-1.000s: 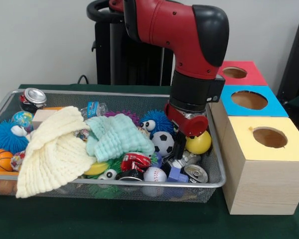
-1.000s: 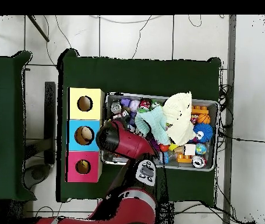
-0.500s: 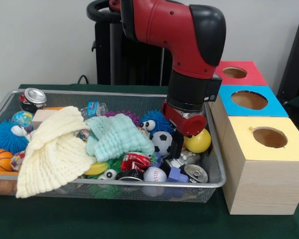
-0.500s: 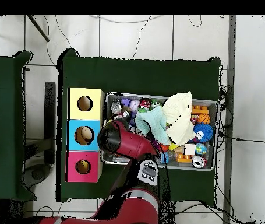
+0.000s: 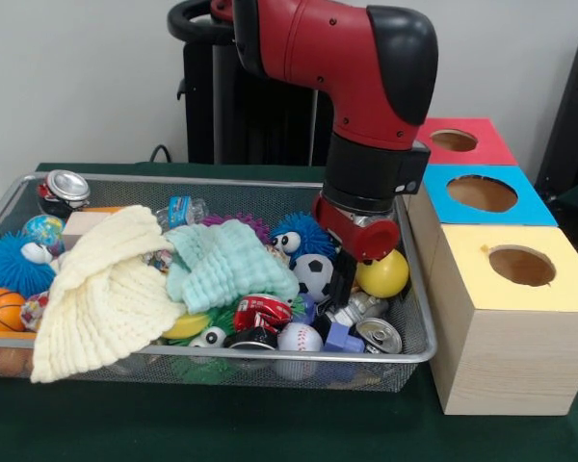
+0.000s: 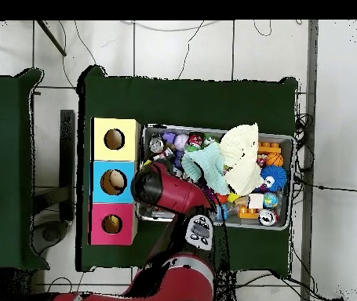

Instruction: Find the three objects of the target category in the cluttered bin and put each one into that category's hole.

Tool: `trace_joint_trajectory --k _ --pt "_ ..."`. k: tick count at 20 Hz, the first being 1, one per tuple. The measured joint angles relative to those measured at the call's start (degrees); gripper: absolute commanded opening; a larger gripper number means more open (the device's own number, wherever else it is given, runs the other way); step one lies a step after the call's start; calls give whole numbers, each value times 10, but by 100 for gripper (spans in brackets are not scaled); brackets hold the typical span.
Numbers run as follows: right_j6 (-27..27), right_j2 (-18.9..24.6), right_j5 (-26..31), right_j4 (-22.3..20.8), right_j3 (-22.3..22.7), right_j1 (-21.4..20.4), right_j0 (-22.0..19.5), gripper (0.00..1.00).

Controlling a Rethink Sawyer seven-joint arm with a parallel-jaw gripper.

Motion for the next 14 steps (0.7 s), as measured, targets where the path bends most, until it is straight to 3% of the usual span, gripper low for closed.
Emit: trace_joint_trajectory --k 14 --pt "0 -9 16 0 0 -18 14 0"
